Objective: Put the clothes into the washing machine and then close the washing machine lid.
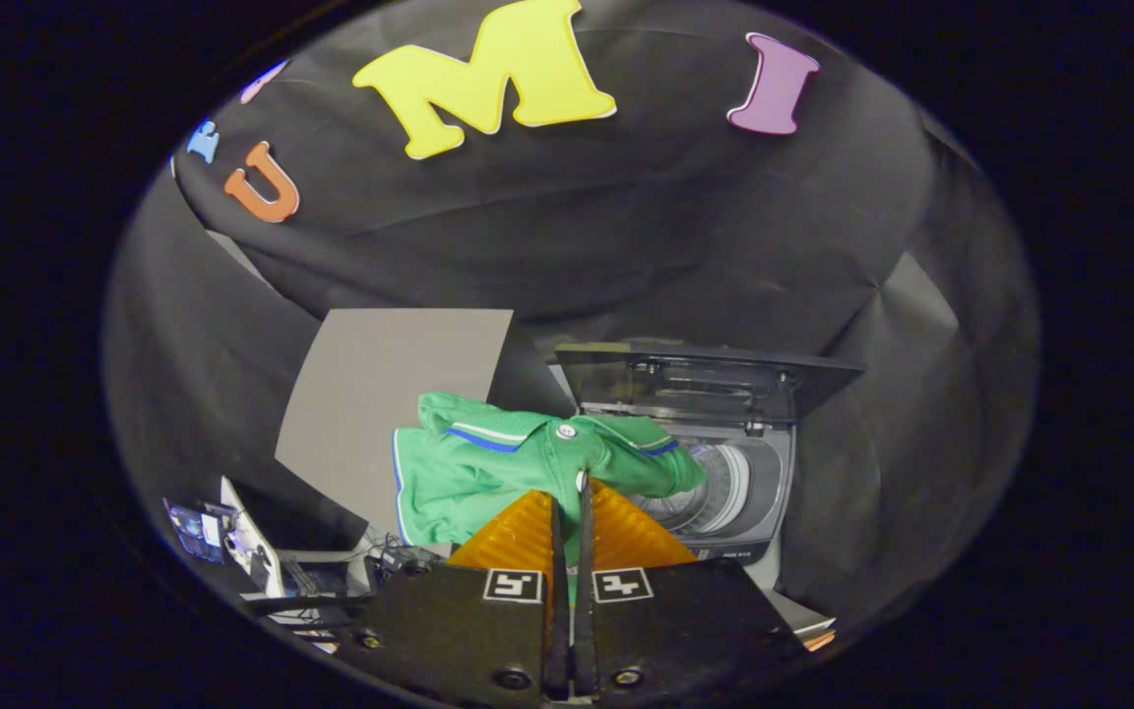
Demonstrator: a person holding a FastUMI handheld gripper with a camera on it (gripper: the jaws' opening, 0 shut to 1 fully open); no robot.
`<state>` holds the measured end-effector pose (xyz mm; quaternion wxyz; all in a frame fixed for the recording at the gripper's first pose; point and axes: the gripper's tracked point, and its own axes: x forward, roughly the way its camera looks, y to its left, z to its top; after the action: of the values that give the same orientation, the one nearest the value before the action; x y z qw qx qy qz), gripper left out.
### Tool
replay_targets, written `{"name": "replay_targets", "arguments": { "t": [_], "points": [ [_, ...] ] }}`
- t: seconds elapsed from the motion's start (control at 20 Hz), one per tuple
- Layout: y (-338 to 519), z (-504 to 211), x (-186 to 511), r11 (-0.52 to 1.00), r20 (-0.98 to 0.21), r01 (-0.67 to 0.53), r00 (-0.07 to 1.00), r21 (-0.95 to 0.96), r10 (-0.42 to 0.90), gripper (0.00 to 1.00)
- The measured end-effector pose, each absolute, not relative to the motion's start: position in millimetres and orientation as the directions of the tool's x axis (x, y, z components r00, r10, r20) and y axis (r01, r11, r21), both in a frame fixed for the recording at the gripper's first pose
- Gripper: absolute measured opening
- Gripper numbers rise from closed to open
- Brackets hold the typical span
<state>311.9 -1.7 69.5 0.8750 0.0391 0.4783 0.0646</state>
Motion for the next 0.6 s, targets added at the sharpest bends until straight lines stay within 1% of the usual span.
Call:
{"name": "replay_targets", "arguments": {
  "t": [0.15,0.3,0.5,0.6],
  "points": [
    [-25.6,77.5,318.3,0.977,-0.812,-0.117,0.542,0.179,0.214,0.05],
    [-48.8,78.0,318.2,0.971,-0.807,-0.156,0.54,0.183,0.239,0.05],
    [-78.9,72.7,313.2,0.967,-0.81,-0.148,0.528,0.208,0.256,0.05],
    [-97.4,72.7,313.6,0.971,-0.805,-0.138,0.542,0.197,0.24,0.05]
  ]
}}
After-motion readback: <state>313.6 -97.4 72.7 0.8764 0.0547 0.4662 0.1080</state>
